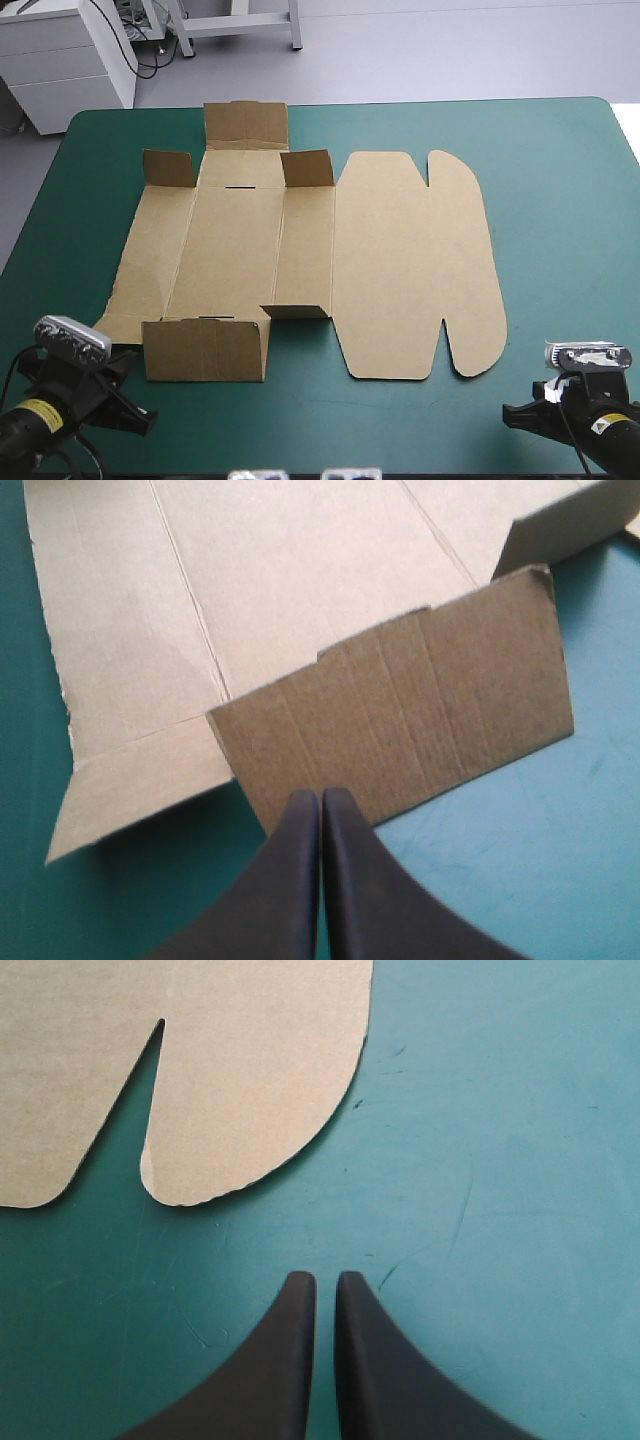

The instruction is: Fold the box

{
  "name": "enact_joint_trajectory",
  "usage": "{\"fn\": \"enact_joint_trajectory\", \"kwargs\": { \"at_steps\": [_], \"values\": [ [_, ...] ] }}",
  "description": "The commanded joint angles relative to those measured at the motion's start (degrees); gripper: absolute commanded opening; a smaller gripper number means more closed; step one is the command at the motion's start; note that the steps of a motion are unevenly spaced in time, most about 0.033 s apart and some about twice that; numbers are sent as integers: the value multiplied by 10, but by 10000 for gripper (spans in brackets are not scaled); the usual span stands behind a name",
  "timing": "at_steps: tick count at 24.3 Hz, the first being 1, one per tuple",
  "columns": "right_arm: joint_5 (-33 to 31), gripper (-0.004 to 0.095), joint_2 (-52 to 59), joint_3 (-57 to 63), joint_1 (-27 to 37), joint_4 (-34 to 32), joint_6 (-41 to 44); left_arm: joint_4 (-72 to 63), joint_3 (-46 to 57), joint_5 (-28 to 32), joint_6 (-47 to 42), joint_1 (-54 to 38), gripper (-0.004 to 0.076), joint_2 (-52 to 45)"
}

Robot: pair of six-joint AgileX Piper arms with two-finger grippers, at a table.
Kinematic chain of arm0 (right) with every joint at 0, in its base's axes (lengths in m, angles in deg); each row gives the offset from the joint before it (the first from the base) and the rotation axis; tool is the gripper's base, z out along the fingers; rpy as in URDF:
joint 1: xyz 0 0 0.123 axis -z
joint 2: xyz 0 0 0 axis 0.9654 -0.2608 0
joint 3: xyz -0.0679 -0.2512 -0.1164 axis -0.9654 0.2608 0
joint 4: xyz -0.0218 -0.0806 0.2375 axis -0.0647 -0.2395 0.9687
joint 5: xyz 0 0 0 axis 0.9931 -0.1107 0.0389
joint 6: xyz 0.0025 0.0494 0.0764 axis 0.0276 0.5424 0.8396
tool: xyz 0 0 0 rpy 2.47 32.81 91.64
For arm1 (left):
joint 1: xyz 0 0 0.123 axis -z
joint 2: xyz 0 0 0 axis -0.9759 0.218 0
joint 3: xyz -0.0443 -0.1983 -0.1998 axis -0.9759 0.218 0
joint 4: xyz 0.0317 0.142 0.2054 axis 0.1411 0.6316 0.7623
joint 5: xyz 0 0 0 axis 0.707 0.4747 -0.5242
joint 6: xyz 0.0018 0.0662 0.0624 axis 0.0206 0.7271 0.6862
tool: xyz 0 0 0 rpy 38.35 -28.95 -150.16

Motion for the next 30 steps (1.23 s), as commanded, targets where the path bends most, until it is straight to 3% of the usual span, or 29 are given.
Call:
{"fn": "enact_joint_trajectory", "kwargs": {
  "at_steps": [1,6,10,12,15,18,21,30],
  "values": [
    [28,66,-4,-15,-1,9,-2,2,-60,39,-8,5,-8,66],
    [28,66,-4,-15,-1,9,-2,2,-118,75,-30,5,-6,182],
    [28,66,-4,-15,-1,9,-2,29,-145,160,-78,-8,-2,286],
    [28,66,-4,-15,-1,9,-2,14,-178,167,-64,-54,18,344],
    [28,66,-4,-15,-1,9,-2,-75,-223,163,39,-156,18,410],
    [28,66,-4,-15,-1,9,-2,-253,-264,129,176,-287,18,469],
    [28,66,-4,-15,-1,9,-2,-442,-281,27,306,-437,18,533],
    [28,66,-4,-15,-1,9,-2,-516,-282,-90,353,-576,14,643]
  ]
}}
